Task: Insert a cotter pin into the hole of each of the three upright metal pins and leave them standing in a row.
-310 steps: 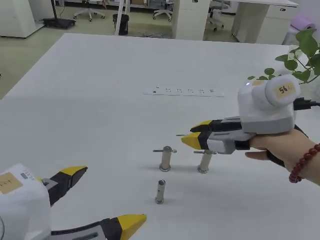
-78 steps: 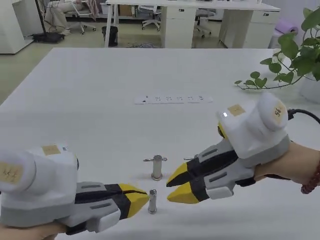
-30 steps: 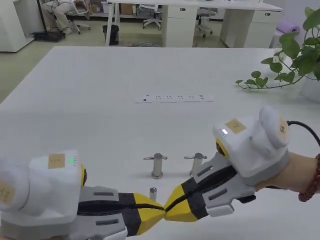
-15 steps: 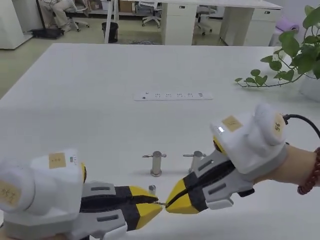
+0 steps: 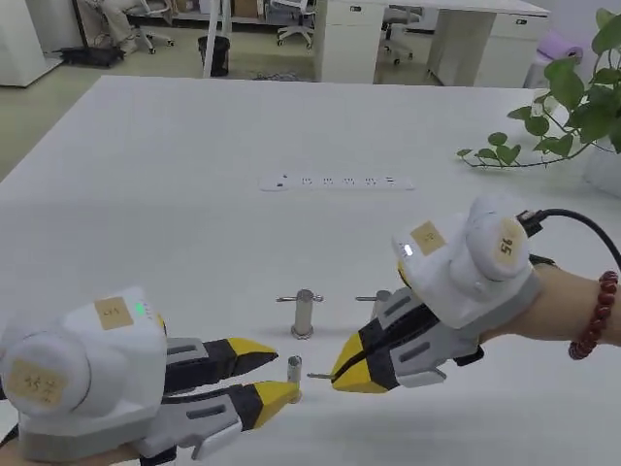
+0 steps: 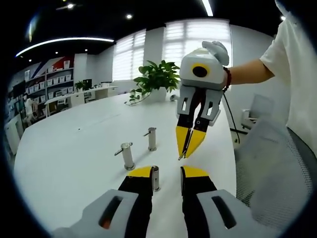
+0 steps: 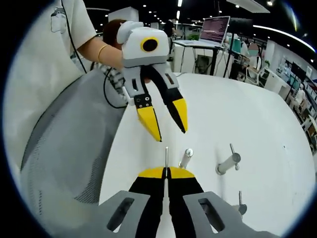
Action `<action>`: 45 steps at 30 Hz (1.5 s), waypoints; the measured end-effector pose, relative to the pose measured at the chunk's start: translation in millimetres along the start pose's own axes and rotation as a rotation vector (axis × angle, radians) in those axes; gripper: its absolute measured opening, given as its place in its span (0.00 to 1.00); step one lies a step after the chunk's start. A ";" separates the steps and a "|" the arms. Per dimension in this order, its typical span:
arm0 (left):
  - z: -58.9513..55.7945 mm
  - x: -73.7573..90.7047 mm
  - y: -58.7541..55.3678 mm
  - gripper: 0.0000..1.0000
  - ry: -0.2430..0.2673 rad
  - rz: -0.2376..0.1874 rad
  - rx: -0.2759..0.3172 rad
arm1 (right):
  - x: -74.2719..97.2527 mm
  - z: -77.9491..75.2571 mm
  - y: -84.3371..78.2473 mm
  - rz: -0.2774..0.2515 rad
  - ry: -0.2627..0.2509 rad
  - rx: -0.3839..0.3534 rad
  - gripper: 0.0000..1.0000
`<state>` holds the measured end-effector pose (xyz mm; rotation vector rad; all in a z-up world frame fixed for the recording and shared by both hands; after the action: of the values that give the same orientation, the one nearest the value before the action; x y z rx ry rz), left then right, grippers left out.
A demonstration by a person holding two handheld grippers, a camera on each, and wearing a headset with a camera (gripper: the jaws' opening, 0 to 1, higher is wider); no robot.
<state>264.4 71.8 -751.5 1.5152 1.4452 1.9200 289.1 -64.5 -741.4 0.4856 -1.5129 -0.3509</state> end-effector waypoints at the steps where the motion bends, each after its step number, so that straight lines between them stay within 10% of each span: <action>1: 1.1 -2.2 -1.3 0.20 0.011 0.008 -0.002 | -0.7 -1.3 -0.5 0.009 -0.002 -0.002 0.02; 45: 16.1 -46.5 -21.3 0.08 0.094 0.109 0.045 | -24.1 -33.0 -10.8 0.119 -0.029 -0.020 0.03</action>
<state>289.7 55.6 -796.0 1.5727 1.4824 2.0610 321.8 -58.7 -767.4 0.3740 -1.5577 -0.2806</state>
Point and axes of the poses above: the centre of the closed fingertips' face, and the gripper's own axes: x roughly backward along the fingers, z roughly to its left, y roughly out of its top, the point moved 7 cm from there along x, roughly backward along the fingers, and after that the axes turned 12 degrees about z, right-handed, at the moved point
